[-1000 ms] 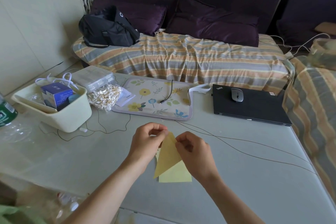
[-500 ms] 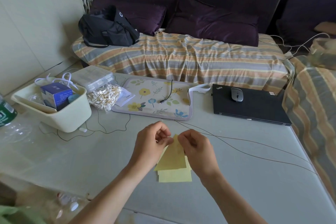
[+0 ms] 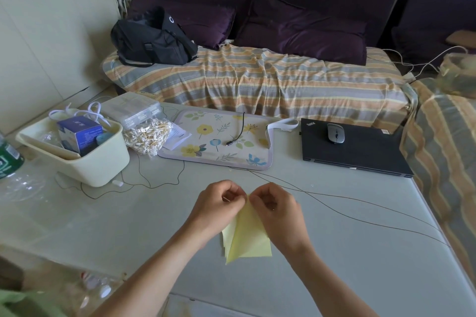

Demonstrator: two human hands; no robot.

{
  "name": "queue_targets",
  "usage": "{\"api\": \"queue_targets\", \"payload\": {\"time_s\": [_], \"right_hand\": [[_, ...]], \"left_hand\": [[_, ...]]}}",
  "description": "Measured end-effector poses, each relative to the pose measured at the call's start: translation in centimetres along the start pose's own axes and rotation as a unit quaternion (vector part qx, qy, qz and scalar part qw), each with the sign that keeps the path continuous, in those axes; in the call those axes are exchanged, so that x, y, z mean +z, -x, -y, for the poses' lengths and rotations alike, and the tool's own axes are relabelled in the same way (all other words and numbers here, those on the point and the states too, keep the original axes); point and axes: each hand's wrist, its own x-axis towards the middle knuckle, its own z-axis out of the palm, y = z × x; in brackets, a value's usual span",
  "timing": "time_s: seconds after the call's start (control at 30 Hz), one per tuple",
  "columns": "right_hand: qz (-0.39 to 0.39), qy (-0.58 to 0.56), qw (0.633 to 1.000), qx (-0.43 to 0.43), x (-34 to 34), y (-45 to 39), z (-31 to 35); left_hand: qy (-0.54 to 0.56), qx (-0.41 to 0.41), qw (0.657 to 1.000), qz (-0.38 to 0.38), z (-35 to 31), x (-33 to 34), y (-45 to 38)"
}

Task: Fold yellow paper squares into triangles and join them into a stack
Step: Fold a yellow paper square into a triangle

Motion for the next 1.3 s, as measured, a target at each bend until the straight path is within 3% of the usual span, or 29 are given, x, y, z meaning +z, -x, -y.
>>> {"api": "queue_targets", "payload": {"time_s": [0.23,0.4,0.7,1.03,1.3], "right_hand": [[-0.025,0.089,0.985,-0.144,0.75,0.27,-0.54],[-0.012,0.070,0.984,-0.164,0.96,0.27,-0.83],[0.017,0.039,0.994,-0.105,0.73,0.22,-0.64],[0.058,-0.012,0.997,0.050,0.46,-0.07,-0.58],[0.048,-0.005,0.997,0.061,0.55,-0.14,-0.51]], "left_hand": [[0.030,-0.077,0.997,0.004,0.16,0.19,0.01],[0.088,-0.112,0.990,0.022,0.26,-0.07,-0.15],[0.163,-0.118,0.978,0.062,-0.23,-0.35,-0.11],[0.117,-0.088,0.989,0.033,0.50,-0.67,-0.63],[0.052,-0.055,0.996,0.050,0.41,-0.64,-0.26]]}}
